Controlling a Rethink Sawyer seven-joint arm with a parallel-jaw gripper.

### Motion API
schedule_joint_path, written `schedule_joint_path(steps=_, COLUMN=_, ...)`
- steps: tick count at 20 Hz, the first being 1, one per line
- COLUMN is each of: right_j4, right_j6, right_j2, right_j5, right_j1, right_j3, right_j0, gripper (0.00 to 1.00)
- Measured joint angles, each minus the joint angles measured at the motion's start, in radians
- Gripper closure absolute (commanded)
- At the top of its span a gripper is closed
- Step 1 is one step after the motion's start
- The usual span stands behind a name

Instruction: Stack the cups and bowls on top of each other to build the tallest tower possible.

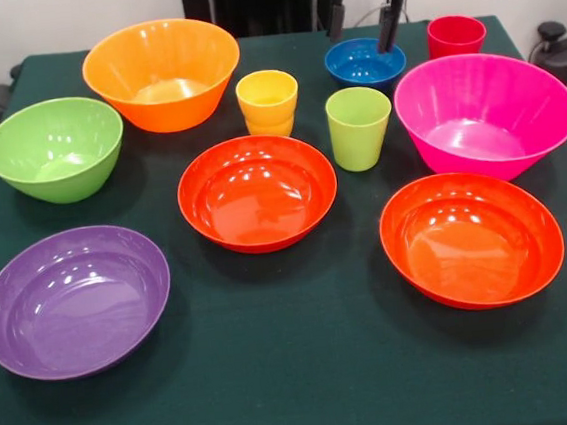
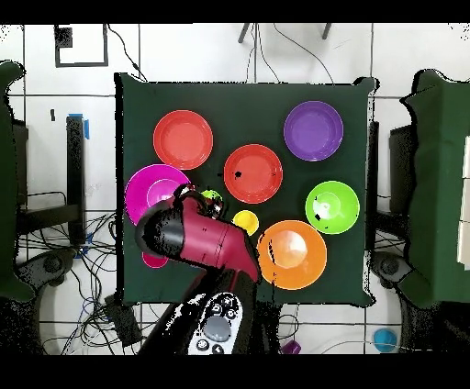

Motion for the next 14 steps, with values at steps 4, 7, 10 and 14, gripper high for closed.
schedule_joint_path(steps=4, right_j4=0.000, right_j6=0.000, right_j2=0.000, right_j5=0.000, right_j1=0.018, right_j3=-0.036, right_j0=-0.010, gripper=0.00)
schedule_joint_path(steps=7, right_j4=0.000, right_j6=0.000, right_j2=0.000, right_j5=0.000, right_j1=0.032, right_j3=-0.058, right_j0=-0.019, gripper=0.00)
schedule_joint_path(steps=10, right_j4=0.000, right_j6=0.000, right_j2=0.000, right_j5=0.000, right_j1=0.045, right_j3=-0.082, right_j0=-0.025, gripper=0.00)
schedule_joint_path(steps=14, right_j4=0.000, right_j6=0.000, right_j2=0.000, right_j5=0.000, right_j1=0.057, right_j3=-0.102, right_j0=-0.025, gripper=0.00)
